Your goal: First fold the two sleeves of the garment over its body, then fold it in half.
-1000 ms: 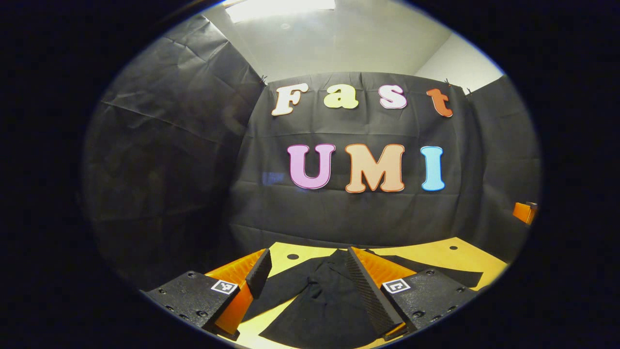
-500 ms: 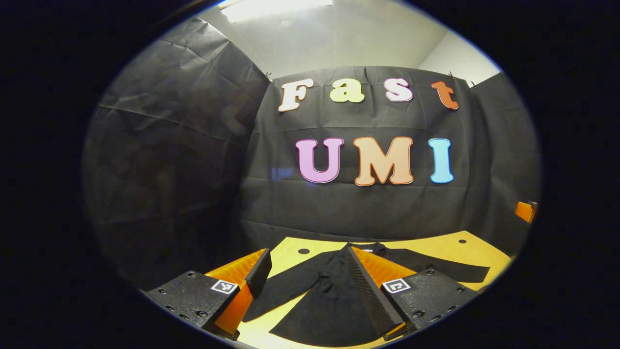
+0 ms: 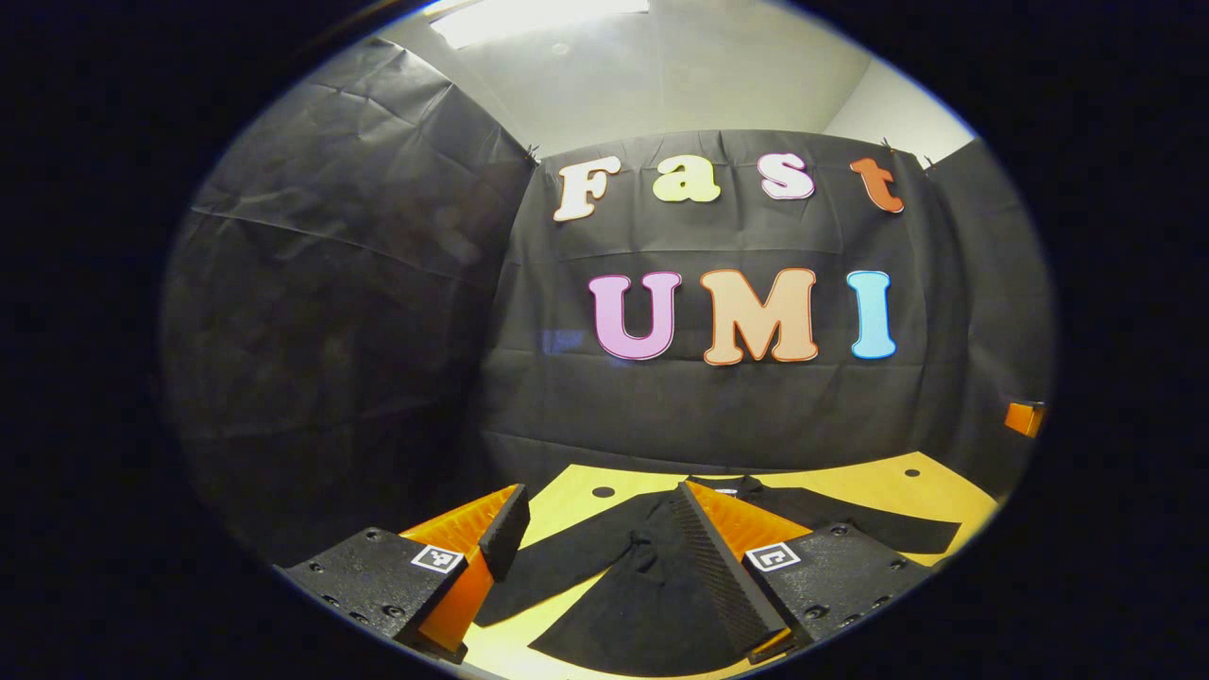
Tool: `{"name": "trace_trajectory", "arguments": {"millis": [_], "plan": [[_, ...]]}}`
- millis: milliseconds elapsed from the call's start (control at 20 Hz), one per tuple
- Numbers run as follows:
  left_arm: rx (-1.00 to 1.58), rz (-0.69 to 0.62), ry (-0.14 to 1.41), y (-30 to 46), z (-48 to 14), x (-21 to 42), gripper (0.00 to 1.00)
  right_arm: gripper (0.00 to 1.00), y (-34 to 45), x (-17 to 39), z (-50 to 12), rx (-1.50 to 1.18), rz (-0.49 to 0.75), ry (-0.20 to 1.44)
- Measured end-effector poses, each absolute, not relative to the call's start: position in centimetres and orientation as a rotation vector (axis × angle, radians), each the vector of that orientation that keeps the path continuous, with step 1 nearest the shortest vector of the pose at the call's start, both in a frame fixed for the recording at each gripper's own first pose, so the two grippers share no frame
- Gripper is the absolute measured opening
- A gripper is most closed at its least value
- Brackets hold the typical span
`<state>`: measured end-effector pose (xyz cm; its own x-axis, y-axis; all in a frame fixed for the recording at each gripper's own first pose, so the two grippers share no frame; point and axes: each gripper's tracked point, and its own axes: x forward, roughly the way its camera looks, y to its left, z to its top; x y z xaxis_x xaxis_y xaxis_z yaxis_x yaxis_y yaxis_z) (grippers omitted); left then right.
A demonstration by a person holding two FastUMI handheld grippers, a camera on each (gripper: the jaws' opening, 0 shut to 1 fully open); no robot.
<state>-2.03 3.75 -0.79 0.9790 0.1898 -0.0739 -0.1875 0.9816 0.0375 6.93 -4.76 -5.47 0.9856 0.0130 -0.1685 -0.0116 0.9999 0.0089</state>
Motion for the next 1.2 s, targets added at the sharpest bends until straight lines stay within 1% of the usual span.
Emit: {"name": "trace_trajectory", "arguments": {"millis": [100, 150, 200, 250, 600, 650, 700, 750, 1050, 1100, 1200], "plan": [[0.047, 0.207, 0.080, 4.1, -0.7, -2.5, 0.93, 0.97, -6.6, 8.9, -6.7, -0.007, -0.015, 0.188], [0.053, 0.213, 0.083, 4.2, -0.7, -2.6, 0.93, 0.94, -7.5, 9.7, -7.6, -0.008, -0.026, 0.204], [0.058, 0.219, 0.086, 4.3, -0.7, -2.8, 0.92, 0.97, -8.2, 10.4, -8.6, 0.000, -0.030, 0.222], [0.062, 0.228, 0.088, 4.4, -0.9, -2.9, 0.92, 0.97, -8.6, 11.3, -9.8, 0.010, -0.027, 0.247], [0.089, 0.295, 0.119, 5.6, -1.6, -3.8, 0.92, 0.97, -12.5, 15.9, -20.2, 0.034, -0.074, 0.457], [0.090, 0.302, 0.118, 5.7, -1.6, -3.8, 0.92, 0.98, -13.0, 16.3, -21.7, 0.029, -0.075, 0.494], [0.090, 0.305, 0.123, 5.7, -1.7, -3.9, 0.93, 0.94, -13.7, 16.8, -23.2, 0.022, -0.078, 0.531], [0.091, 0.307, 0.128, 5.6, -2.1, -4.0, 0.93, 0.98, -14.1, 17.2, -24.7, 0.020, -0.087, 0.577], [0.092, 0.315, 0.158, 5.4, -3.1, -3.8, 0.92, 0.98, -16.7, 18.4, -29.8, 0.004, -0.117, 0.712], [0.089, 0.316, 0.161, 5.4, -3.2, -3.9, 0.93, 0.94, -17.0, 18.4, -30.4, -0.008, -0.119, 0.729], [0.084, 0.321, 0.171, 5.3, -3.5, -3.7, 0.93, 0.94, -17.7, 18.2, -31.5, -0.014, -0.124, 0.757]]}}
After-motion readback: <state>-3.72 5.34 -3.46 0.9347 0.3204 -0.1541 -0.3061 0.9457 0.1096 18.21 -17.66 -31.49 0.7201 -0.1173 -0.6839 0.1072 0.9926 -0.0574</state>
